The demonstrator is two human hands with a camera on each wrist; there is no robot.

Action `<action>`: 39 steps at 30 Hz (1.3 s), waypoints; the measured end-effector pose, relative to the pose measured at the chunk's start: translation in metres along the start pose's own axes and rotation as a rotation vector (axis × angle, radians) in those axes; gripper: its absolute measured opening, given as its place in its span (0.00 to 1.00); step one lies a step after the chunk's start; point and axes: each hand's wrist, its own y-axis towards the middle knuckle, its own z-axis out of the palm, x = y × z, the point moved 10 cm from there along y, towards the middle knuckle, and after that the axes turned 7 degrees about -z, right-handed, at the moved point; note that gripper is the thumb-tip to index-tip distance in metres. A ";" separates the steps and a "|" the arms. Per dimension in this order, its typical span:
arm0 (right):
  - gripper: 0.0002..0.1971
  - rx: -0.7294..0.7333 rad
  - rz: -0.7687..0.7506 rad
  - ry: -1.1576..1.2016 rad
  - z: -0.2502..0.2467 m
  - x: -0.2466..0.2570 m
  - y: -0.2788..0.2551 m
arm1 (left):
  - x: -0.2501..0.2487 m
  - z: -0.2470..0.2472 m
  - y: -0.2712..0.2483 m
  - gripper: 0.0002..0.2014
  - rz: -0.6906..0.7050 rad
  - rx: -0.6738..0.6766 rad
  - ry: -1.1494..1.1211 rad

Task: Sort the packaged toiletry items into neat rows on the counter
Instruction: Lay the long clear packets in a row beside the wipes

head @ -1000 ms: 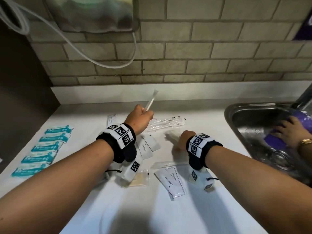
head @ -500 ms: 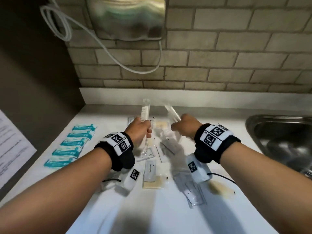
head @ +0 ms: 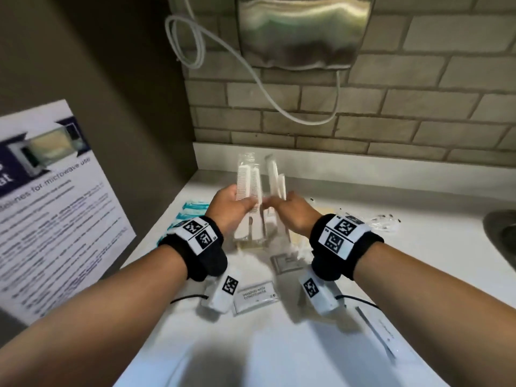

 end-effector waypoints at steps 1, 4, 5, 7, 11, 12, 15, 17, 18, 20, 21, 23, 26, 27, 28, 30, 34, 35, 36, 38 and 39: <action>0.19 -0.016 0.020 -0.018 0.000 0.002 0.005 | 0.003 -0.007 0.002 0.24 -0.011 0.011 -0.016; 0.22 0.037 -0.010 0.058 0.019 0.021 0.016 | 0.007 -0.014 -0.001 0.26 -0.039 0.102 -0.040; 0.21 0.041 -0.009 0.100 0.024 0.027 0.017 | 0.004 -0.012 -0.006 0.23 -0.034 0.139 -0.043; 0.21 0.046 -0.019 0.158 0.034 0.034 0.022 | 0.003 -0.008 -0.009 0.15 -0.026 0.216 -0.062; 0.14 0.003 -0.024 0.291 0.044 0.035 0.033 | 0.004 -0.012 -0.009 0.13 0.027 0.303 -0.105; 0.13 -0.028 -0.037 0.319 0.044 0.035 0.036 | 0.005 -0.015 -0.006 0.13 0.047 0.313 -0.102; 0.16 -0.096 -0.033 0.336 0.043 0.030 0.039 | 0.011 -0.027 0.006 0.23 0.059 0.270 -0.047; 0.17 -0.094 0.009 0.326 0.043 0.025 0.038 | 0.019 -0.040 0.017 0.24 0.052 0.192 0.024; 0.19 -0.080 0.042 0.329 0.043 0.020 0.036 | 0.022 -0.046 0.021 0.23 0.045 0.160 0.047; 0.31 0.035 0.171 0.217 0.049 0.009 0.025 | 0.028 -0.061 0.028 0.25 0.037 0.071 0.119; 0.44 0.158 0.234 0.035 0.056 0.000 0.015 | 0.027 -0.071 0.029 0.24 0.035 0.010 0.160; 0.65 0.450 0.261 -0.377 0.074 -0.016 -0.007 | 0.027 -0.089 0.032 0.20 0.022 -0.087 0.178; 0.66 0.713 0.049 -0.737 0.114 -0.020 -0.031 | 0.021 -0.094 0.030 0.14 0.025 -0.081 0.230; 0.66 0.752 0.007 -0.798 0.125 -0.021 -0.035 | 0.019 -0.092 0.028 0.13 0.034 -0.070 0.252; 0.65 0.767 -0.017 -0.829 0.131 -0.024 -0.032 | 0.016 -0.090 0.026 0.14 0.035 -0.064 0.261; 0.61 0.738 -0.038 -0.846 0.134 -0.027 -0.025 | 0.022 -0.086 0.024 0.22 0.003 -0.054 0.259; 0.46 0.611 -0.075 -0.845 0.113 -0.019 -0.010 | 0.038 -0.081 0.022 0.22 -0.048 -0.061 0.303; 0.42 0.580 -0.084 -0.879 0.107 -0.018 -0.005 | 0.041 -0.081 0.023 0.20 -0.052 -0.073 0.321; 0.38 0.547 -0.084 -0.908 0.100 -0.019 -0.001 | 0.043 -0.080 0.024 0.20 -0.049 -0.075 0.333; 0.31 0.479 -0.036 -0.943 0.084 -0.031 0.009 | 0.044 -0.076 0.026 0.19 -0.045 -0.069 0.348; 0.30 0.451 0.021 -0.928 0.073 -0.041 0.013 | 0.044 -0.073 0.028 0.18 -0.047 -0.065 0.356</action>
